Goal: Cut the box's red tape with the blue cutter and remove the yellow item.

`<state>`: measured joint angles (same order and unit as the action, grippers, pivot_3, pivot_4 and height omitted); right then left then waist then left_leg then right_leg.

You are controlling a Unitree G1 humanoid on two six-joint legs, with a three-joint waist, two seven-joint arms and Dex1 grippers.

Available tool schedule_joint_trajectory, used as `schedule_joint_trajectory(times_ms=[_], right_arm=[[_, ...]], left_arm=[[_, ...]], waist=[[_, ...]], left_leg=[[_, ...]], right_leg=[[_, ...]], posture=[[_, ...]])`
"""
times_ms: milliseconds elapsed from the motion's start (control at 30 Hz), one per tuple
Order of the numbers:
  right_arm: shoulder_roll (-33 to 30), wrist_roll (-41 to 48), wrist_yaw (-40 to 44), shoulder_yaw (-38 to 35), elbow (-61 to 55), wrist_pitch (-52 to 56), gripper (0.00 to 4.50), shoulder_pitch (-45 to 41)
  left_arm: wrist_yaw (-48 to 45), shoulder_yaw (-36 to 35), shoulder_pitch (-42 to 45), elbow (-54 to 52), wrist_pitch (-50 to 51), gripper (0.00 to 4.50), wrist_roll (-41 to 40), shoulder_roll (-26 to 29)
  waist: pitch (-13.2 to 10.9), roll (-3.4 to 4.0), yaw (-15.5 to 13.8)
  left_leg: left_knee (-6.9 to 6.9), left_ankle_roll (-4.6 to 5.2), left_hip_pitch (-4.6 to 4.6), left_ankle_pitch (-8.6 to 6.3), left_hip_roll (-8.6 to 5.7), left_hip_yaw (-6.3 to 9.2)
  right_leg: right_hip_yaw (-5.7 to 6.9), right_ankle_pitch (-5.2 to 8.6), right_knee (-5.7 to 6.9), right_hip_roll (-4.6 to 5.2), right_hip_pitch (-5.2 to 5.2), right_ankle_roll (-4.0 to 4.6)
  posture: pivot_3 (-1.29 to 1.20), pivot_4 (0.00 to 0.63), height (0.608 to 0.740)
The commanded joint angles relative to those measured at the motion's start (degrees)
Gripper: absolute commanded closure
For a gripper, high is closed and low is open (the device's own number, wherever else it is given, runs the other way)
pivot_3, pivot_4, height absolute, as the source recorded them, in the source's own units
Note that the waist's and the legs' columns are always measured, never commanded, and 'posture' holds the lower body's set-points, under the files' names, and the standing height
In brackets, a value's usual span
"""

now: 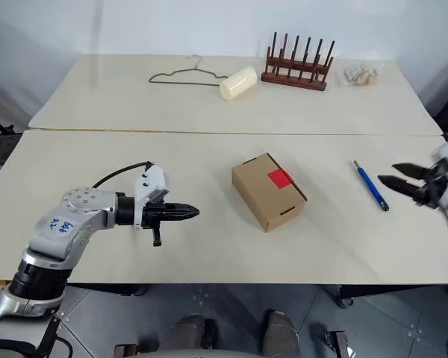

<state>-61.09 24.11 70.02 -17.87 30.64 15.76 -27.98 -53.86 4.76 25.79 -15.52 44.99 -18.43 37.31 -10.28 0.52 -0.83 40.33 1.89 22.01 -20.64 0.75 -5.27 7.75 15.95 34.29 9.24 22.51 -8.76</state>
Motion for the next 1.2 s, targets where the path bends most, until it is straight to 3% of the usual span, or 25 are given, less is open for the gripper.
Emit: schedule_joint_trajectory(times_ms=[33, 200, 233, 433, 533, 833, 1200], right_arm=[[2.5, 0.7, -0.1, 1.9, -4.6, 1.5, 2.68, -3.1], [11.4, -6.5, -4.5, 8.7, -2.8, -7.7, 4.36, -8.4], [13.2, -8.3, -6.1, 10.0, -1.4, -10.0, 4.48, -9.2], [22.9, -15.5, -14.1, 15.6, 1.7, -18.7, 4.48, -10.7], [25.6, -14.4, -11.0, 17.7, -1.9, -18.4, 4.48, -8.9], [21.0, -8.2, -1.9, 19.4, -22.7, -4.5, 4.48, 1.6], [19.7, -6.1, -4.7, 19.3, -36.4, 5.9, 4.48, 9.1]], left_arm=[[3.7, -1.3, -0.7, -2.2, 0.9, 4.50, -0.8, -1.3], [10.0, 1.4, 2.3, 0.3, 3.0, 4.50, 0.7, -6.5], [11.3, 1.9, 3.3, 1.0, 3.5, 4.50, 1.0, -7.8], [15.3, 5.4, 7.3, 4.7, 3.6, 4.50, 1.9, -14.0], [17.8, 7.2, 8.7, 7.1, 4.8, 4.50, 2.9, -16.9], [16.8, 11.4, 7.4, 5.0, 6.2, 4.50, 2.8, -17.5], [15.5, 9.5, 4.0, -2.5, 9.7, 4.50, 0.3, -12.7]], waist=[[0.1, -0.10, 0.0], [0.0, -0.13, 0.6], [0.0, -0.13, 0.6], [0.1, -0.12, 0.5], [0.1, -0.12, 0.7], [0.1, -0.12, 0.6], [0.0, -0.13, 0.4]], left_leg=[[0.00, -0.01, -0.07, 0.00, 0.00, -0.01], [0.03, -0.01, -0.35, 0.00, -0.04, -0.02], [0.03, -0.01, -0.34, 0.01, -0.05, -0.02], [-0.05, -0.02, -0.33, 0.00, -0.06, -0.03], [-0.08, -0.03, -0.33, 0.01, -0.06, -0.04], [-0.09, -0.03, -0.33, 0.01, -0.06, -0.02], [-0.11, -0.03, -0.42, 0.00, -0.05, 0.03]], right_leg=[[-0.01, 0.00, 0.02, 0.00, -0.06, 0.00], [-0.39, 0.00, 0.16, 0.01, -0.10, 0.01], [-0.38, 0.00, 0.22, 0.03, -0.07, 0.01], [-0.29, 0.00, 0.27, 0.03, -0.05, 0.01], [-0.27, 0.00, 0.27, 0.03, -0.04, 0.01], [-0.26, 0.00, 0.26, 0.03, -0.04, 0.01], [-0.37, 0.00, 0.27, 0.03, -0.04, 0.02]], posture=[[0.00, 0.150, 0.740], [0.00, 0.150, 0.740], [0.00, 0.150, 0.740], [0.00, 0.150, 0.740], [0.00, 0.150, 0.740], [0.00, 0.150, 0.740], [0.00, 0.150, 0.740]])
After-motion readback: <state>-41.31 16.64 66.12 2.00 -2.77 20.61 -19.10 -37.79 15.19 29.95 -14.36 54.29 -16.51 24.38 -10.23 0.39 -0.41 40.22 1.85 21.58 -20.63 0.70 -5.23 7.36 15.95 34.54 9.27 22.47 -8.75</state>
